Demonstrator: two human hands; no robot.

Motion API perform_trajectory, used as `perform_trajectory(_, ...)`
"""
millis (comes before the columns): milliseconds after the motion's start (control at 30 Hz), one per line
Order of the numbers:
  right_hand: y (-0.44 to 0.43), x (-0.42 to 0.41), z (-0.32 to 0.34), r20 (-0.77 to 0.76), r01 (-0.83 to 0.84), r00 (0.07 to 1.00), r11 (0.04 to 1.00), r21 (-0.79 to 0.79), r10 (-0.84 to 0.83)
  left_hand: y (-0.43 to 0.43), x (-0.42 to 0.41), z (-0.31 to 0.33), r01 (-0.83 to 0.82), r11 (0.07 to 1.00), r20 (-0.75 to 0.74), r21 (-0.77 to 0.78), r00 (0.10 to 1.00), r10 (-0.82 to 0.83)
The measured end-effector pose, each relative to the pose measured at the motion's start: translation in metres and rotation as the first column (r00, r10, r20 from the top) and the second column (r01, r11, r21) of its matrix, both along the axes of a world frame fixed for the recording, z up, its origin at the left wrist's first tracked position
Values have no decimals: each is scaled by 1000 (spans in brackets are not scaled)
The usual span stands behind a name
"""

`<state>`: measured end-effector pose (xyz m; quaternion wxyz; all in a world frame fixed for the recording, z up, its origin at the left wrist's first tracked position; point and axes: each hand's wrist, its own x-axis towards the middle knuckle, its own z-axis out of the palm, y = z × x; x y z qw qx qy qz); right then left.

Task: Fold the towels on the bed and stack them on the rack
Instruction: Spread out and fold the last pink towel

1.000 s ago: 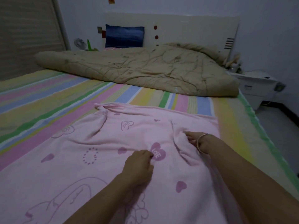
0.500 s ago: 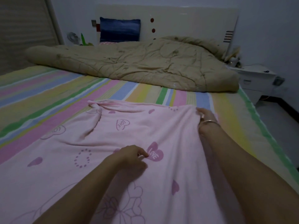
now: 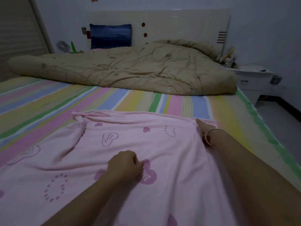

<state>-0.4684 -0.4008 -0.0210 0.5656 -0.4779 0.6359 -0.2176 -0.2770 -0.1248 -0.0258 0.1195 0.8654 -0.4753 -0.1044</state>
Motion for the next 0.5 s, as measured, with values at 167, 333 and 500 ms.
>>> perform_trajectory(167, -28, -14, -36, -273, -30, 961, 963, -269, -47, -58, 14, 15, 49, 981, 211, -187, 978, -9)
perform_trajectory(333, -39, -20, -48, -308, -107, 951, 898, -427, -33, -130, 57, 29, 135, 979, 198, -151, 975, -104)
perform_trajectory(500, -51, -31, -52, -98, -53, 995, 830, -555, -2, -177, 54, 7, 280, 950, 224, 140, 926, -306)
